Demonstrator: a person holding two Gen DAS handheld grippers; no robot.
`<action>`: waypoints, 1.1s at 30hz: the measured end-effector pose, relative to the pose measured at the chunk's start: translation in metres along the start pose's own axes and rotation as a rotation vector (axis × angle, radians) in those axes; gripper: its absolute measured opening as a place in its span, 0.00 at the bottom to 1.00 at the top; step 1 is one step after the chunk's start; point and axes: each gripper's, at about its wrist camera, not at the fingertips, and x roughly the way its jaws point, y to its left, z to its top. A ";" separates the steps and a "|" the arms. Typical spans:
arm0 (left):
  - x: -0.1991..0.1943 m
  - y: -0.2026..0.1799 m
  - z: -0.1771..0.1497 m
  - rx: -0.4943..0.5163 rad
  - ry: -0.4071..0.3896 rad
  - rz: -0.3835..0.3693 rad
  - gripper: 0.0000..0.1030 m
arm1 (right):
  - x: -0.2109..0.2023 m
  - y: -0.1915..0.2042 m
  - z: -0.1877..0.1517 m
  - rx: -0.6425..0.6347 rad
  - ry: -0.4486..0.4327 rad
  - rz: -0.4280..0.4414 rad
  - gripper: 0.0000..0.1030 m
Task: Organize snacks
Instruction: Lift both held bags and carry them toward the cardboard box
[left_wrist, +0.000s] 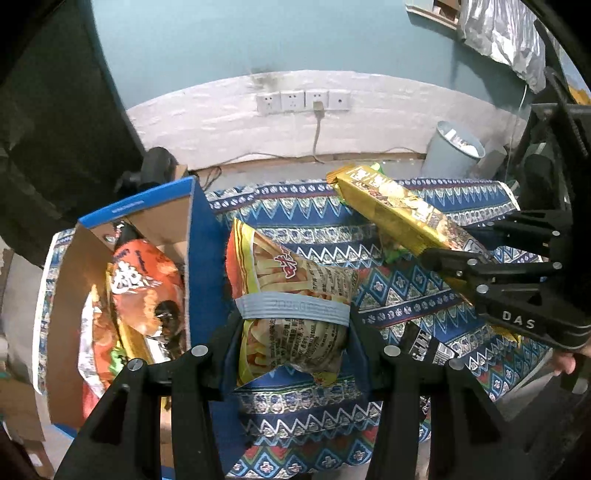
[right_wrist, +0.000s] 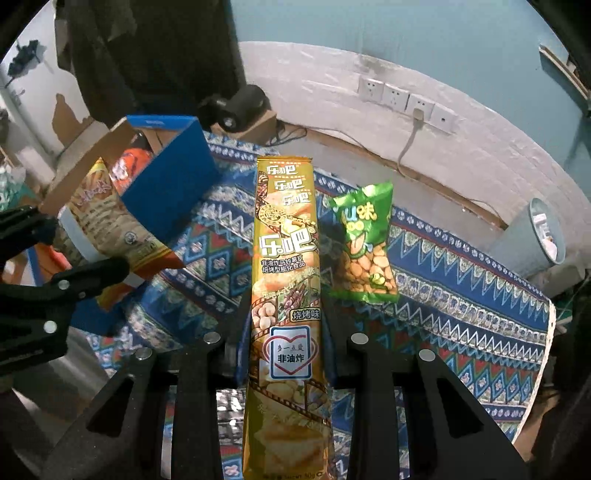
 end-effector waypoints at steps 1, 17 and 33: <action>-0.003 0.002 0.000 -0.003 -0.006 0.002 0.49 | -0.003 0.002 0.001 0.000 -0.004 0.003 0.28; -0.037 0.056 -0.007 -0.071 -0.086 0.048 0.49 | -0.019 0.059 0.038 -0.061 -0.064 0.054 0.28; -0.043 0.144 -0.034 -0.220 -0.084 0.131 0.49 | 0.006 0.140 0.084 -0.148 -0.056 0.135 0.29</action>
